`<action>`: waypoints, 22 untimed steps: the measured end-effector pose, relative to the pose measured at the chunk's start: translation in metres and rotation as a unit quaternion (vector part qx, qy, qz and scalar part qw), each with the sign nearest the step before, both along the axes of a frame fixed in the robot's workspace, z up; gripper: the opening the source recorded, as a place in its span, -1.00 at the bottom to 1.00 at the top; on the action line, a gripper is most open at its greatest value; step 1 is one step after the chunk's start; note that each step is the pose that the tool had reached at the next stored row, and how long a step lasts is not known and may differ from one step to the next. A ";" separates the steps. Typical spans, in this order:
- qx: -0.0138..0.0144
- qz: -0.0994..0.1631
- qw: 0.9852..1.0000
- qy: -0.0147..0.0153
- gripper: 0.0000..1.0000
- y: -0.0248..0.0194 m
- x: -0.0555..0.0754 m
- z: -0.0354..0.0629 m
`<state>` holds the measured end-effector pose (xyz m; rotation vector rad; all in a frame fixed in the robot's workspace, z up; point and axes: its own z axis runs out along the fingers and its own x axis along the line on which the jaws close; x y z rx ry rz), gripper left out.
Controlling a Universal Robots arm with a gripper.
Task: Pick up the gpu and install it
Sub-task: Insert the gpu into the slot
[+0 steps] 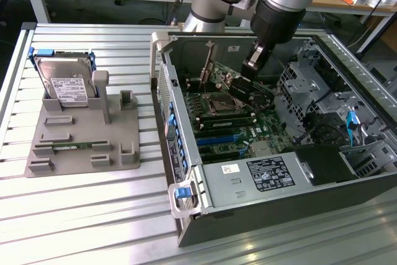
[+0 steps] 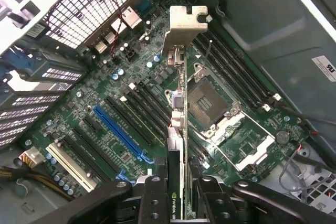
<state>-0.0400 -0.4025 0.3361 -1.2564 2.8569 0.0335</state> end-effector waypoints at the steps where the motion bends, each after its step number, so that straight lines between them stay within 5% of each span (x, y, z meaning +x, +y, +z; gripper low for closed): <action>1: 0.000 0.003 1.000 0.000 -0.48 0.0000 0.000 -0.0001; 9: 0.000 0.051 0.999 0.000 -0.48 0.0000 0.002 -0.0012; 14: 0.000 0.094 0.996 0.000 -0.48 0.0000 0.004 -0.0020; 22: 0.000 0.115 0.993 0.000 -0.48 0.0000 0.028 -0.0031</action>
